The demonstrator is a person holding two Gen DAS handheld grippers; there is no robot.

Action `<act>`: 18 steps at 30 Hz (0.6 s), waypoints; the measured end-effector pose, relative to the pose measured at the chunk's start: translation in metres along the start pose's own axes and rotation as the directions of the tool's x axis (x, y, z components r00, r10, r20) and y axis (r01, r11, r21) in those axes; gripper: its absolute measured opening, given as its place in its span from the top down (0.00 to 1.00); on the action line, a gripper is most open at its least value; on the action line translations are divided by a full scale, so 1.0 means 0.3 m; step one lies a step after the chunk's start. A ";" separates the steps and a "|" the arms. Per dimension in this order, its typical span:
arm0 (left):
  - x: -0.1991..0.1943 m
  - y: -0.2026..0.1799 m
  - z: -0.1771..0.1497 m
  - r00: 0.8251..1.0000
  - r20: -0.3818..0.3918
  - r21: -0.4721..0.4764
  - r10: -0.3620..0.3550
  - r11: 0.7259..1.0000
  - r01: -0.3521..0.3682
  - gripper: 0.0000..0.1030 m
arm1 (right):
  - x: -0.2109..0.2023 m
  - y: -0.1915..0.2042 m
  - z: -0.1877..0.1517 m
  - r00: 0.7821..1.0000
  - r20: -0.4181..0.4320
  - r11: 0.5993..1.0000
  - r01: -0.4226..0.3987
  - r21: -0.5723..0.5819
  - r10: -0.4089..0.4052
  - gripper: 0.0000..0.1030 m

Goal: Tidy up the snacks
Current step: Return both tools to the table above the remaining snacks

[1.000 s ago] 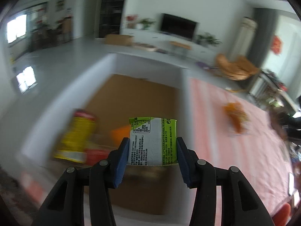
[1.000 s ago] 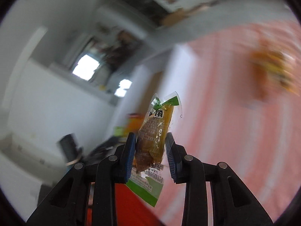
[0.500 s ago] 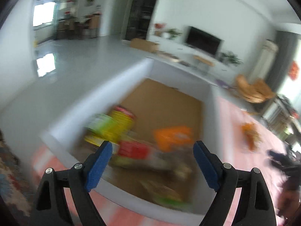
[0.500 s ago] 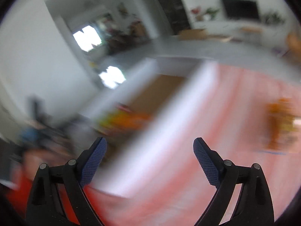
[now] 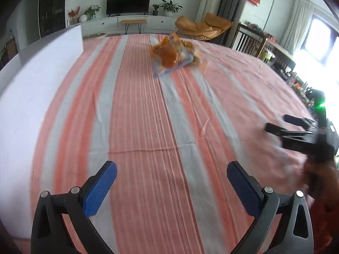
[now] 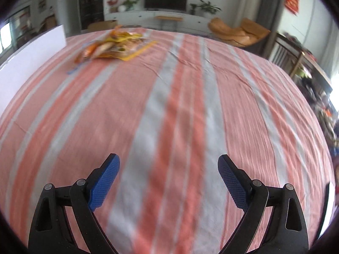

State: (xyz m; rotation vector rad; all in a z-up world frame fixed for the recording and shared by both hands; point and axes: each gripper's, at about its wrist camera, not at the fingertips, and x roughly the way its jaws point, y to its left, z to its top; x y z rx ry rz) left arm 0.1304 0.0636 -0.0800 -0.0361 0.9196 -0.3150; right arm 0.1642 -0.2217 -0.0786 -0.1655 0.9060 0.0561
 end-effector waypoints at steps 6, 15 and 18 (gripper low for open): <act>0.107 0.020 0.028 0.995 -0.009 0.021 0.101 0.995 -0.101 0.01 | -0.015 -0.036 -0.027 1.000 -0.017 0.998 -0.006 0.068 0.008 0.04; 0.157 -0.015 0.056 0.990 -0.031 0.065 0.140 0.988 -0.138 0.00 | -0.004 -0.023 -0.052 0.999 -0.033 0.995 -0.018 0.103 0.021 0.01; 0.155 -0.016 0.056 0.990 -0.031 0.065 0.141 0.988 -0.139 0.00 | -0.005 -0.026 -0.052 0.999 -0.033 0.994 -0.020 0.104 0.024 0.01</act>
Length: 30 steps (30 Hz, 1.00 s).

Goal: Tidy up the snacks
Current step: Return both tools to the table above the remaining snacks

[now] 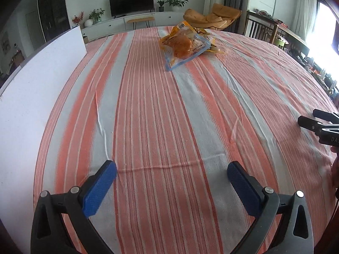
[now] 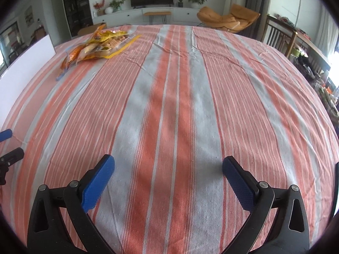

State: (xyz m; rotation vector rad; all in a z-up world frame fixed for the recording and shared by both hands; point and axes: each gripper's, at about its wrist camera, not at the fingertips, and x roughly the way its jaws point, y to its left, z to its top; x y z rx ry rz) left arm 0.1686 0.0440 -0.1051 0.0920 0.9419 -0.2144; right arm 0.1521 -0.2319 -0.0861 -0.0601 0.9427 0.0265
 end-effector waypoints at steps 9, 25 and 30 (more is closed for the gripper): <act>-0.002 0.001 -0.001 1.000 0.000 0.000 0.001 1.000 -0.001 0.00 | 0.000 0.000 0.001 1.000 0.001 1.000 -0.001 0.003 0.001 0.01; 0.002 0.001 0.001 1.000 0.000 0.000 0.002 1.000 -0.002 0.00 | -0.002 0.002 -0.003 1.000 0.001 1.000 -0.002 0.004 0.002 0.00; 0.002 0.001 0.001 1.000 0.000 0.001 0.003 1.000 -0.003 0.00 | -0.005 0.002 -0.004 1.000 0.001 1.000 -0.003 0.004 0.003 0.00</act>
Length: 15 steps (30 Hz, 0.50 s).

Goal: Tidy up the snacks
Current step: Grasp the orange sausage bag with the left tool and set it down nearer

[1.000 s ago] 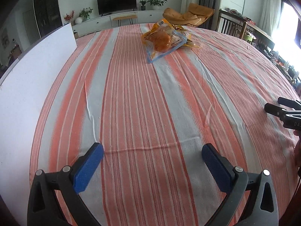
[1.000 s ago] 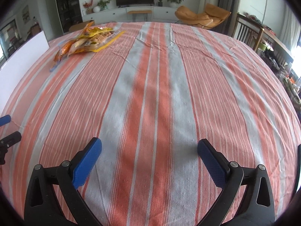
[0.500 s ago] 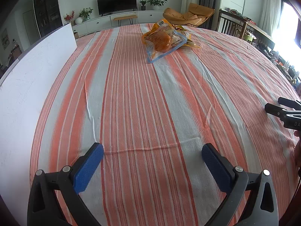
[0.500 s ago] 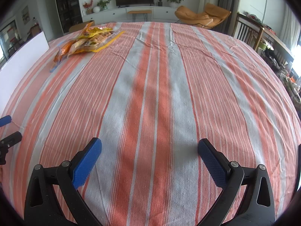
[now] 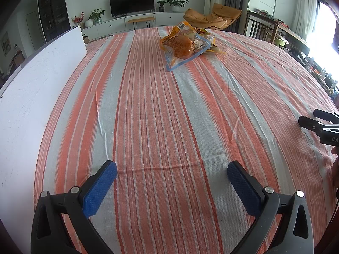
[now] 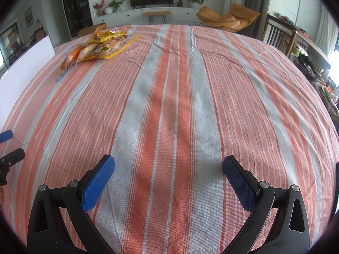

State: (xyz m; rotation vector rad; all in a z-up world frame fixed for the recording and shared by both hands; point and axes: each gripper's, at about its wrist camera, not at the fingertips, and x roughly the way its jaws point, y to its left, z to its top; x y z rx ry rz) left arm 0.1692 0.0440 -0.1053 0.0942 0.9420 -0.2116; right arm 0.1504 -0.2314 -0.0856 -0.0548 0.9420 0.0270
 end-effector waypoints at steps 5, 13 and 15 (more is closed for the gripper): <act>0.001 -0.001 -0.001 1.000 0.000 0.000 0.000 1.000 0.000 0.00 | 0.000 0.002 0.000 1.000 0.000 1.000 -0.001 0.000 0.001 0.00; 0.025 0.018 0.130 0.995 -0.047 -0.026 -0.084 0.996 0.083 0.00 | 0.002 0.003 0.001 1.000 0.000 1.000 0.000 0.000 0.000 0.00; 0.021 0.032 0.255 0.994 -0.014 -0.057 -0.105 0.993 0.104 0.00 | 0.002 0.003 0.001 1.000 0.000 1.000 -0.001 0.000 0.001 0.00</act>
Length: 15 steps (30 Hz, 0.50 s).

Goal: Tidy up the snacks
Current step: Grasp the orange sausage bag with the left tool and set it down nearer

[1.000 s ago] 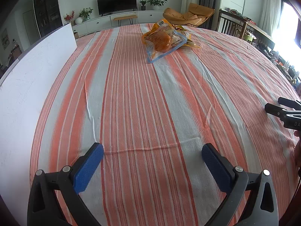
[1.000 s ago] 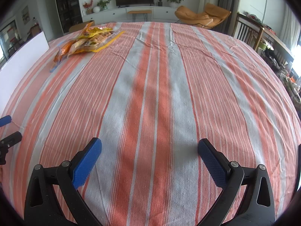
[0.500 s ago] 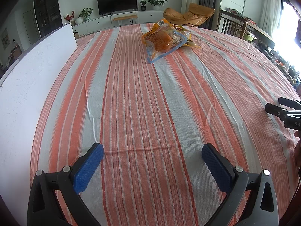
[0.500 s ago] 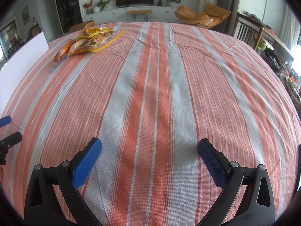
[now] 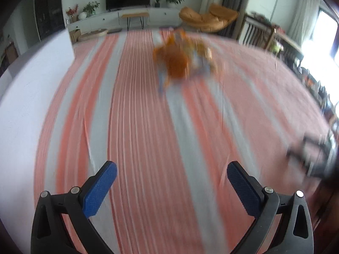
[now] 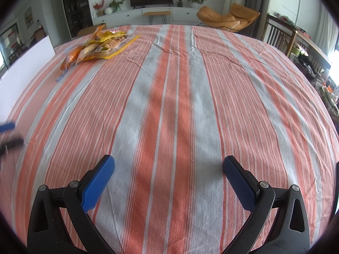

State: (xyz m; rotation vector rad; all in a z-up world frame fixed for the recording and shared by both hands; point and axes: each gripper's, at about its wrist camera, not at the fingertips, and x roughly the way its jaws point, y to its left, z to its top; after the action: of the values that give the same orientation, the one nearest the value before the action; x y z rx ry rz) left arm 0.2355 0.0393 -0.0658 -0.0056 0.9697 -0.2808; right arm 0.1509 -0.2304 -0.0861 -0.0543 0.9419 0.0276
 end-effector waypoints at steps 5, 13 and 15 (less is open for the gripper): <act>0.118 0.000 0.341 0.998 0.002 -0.081 -0.069 0.994 0.068 0.00 | 0.001 0.001 0.000 1.000 0.000 1.000 0.000 0.000 0.000 0.00; 0.325 0.091 0.377 0.986 0.039 -0.383 -0.165 0.909 0.167 0.52 | 0.002 0.004 0.001 1.000 0.000 1.000 0.000 0.000 0.000 0.00; 0.282 0.100 0.350 0.983 0.055 -0.373 -0.175 0.910 0.182 0.70 | 0.003 0.004 0.000 1.000 0.000 1.000 -0.001 0.001 0.001 0.00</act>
State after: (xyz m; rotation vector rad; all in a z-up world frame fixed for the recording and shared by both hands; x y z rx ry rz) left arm 0.3730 0.0354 -0.0788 -0.4519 0.9923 -0.2578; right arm 0.1513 -0.2292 -0.0868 -0.0530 0.9421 0.0281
